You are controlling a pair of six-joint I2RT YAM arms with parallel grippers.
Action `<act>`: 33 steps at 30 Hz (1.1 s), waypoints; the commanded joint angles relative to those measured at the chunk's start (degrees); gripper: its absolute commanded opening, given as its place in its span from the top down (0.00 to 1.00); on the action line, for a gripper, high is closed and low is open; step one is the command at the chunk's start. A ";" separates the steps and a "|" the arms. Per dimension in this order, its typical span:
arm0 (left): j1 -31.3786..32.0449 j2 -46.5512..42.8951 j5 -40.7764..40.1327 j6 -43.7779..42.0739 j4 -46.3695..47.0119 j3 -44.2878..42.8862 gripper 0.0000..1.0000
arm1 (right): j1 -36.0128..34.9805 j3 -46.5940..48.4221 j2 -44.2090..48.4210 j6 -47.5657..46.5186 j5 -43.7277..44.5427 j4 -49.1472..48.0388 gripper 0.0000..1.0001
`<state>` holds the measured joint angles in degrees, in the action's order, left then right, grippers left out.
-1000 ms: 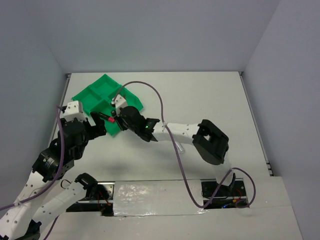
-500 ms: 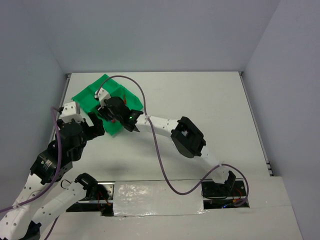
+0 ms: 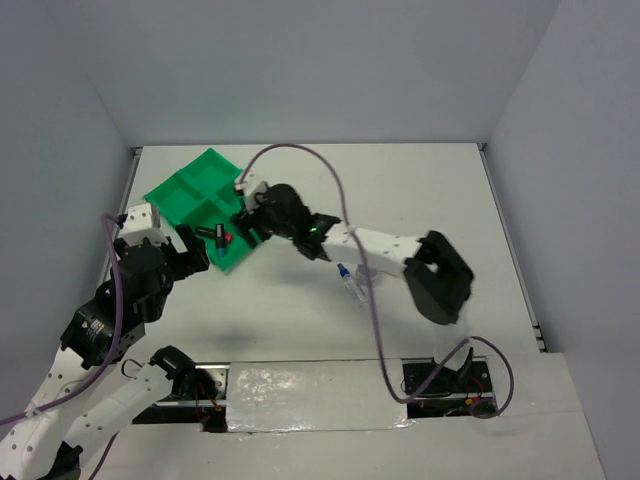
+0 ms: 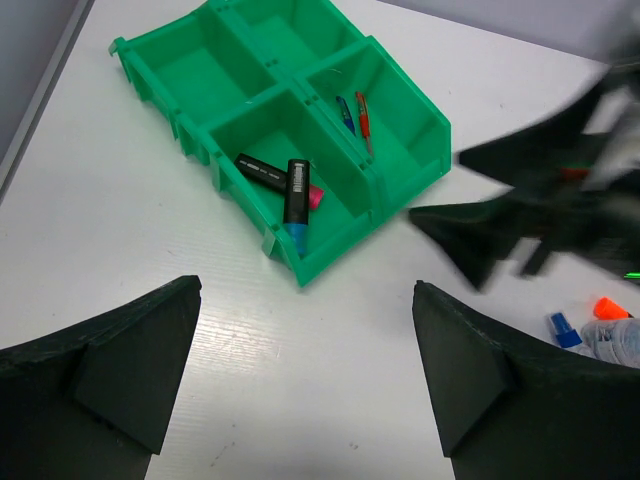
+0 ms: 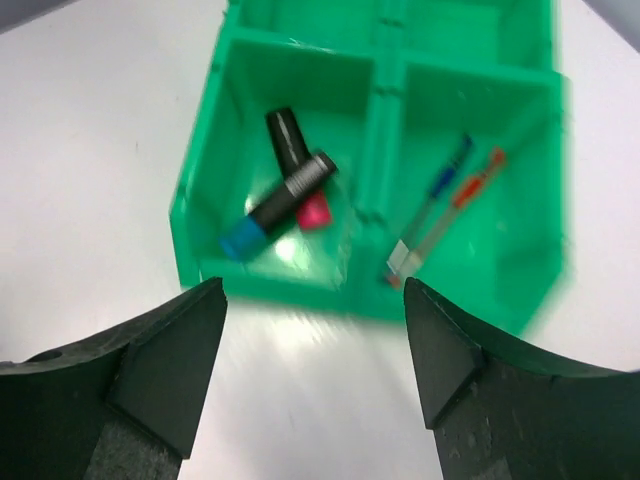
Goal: Sort the stationery into containers
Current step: Place the pen in the storage box, then pick up the pen from the center of the board.
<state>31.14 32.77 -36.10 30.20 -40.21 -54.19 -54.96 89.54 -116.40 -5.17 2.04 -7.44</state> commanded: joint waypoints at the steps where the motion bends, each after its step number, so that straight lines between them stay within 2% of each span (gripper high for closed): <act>1: -0.46 -0.43 -0.20 -0.31 2.15 -0.12 0.01 | 6.87 -9.80 17.05 2.61 -8.19 -0.59 0.21; 3: -0.55 -0.43 0.41 -0.57 2.50 -0.12 0.01 | 10.72 -16.30 23.98 4.98 -2.60 5.99 0.21; 4: -0.64 -0.52 0.59 -0.58 2.59 -0.04 0.01 | 12.49 -17.98 25.77 6.56 3.87 8.21 0.21; 8: -0.90 -0.43 1.38 -0.84 2.85 -0.03 0.01 | 19.96 -27.28 31.75 10.52 12.36 20.33 0.21; 10: -1.07 -0.43 1.91 -1.01 3.20 0.14 0.01 | 23.47 -29.67 34.74 16.48 16.30 23.34 0.21; 13: -1.16 -0.26 2.35 -1.10 3.20 0.23 0.01 | 26.21 -35.21 40.18 20.02 19.39 25.90 0.22; 15: -1.16 -0.08 2.35 -1.01 3.12 0.49 0.01 | 27.79 -38.38 42.73 25.60 25.18 29.21 0.21; 17: -1.16 0.18 2.70 -0.93 3.38 0.58 0.01 | 30.34 -40.92 46.08 29.23 27.48 31.43 0.21; 20: -1.34 1.32 3.22 -1.02 3.20 0.49 0.01 | 30.61 -44.44 49.51 35.12 28.28 32.58 0.21; 21: -1.34 1.68 3.31 -1.02 3.12 0.32 0.01 | 30.61 -45.41 50.30 39.23 28.02 32.14 0.21; 23: -1.43 1.68 3.84 -1.28 3.29 0.23 0.01 | 30.61 -49.97 53.98 41.46 26.79 29.08 0.21; 26: -1.43 1.24 3.93 -1.19 3.55 0.58 0.01 | 30.88 -55.15 58.72 37.53 25.03 21.00 0.21; 29: -1.43 1.33 4.02 -1.19 3.73 0.76 0.01 | 31.14 -59.38 60.41 21.73 17.57 9.59 0.26; 30: -1.43 1.41 4.02 -1.28 3.82 0.76 0.01 | 31.23 -59.74 61.02 17.17 16.86 9.38 0.26; 32: -1.43 2.03 4.10 -1.28 3.73 0.58 0.01 | 31.49 -59.22 61.38 14.42 16.42 10.42 0.26; 33: -1.52 2.38 4.02 -1.37 3.56 0.49 0.01 | 32.28 -58.61 60.86 12.48 13.46 10.78 0.26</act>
<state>30.02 34.44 -32.60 29.98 -38.89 -53.76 -23.70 29.91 -56.69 17.17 20.67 10.13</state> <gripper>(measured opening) 0.993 0.740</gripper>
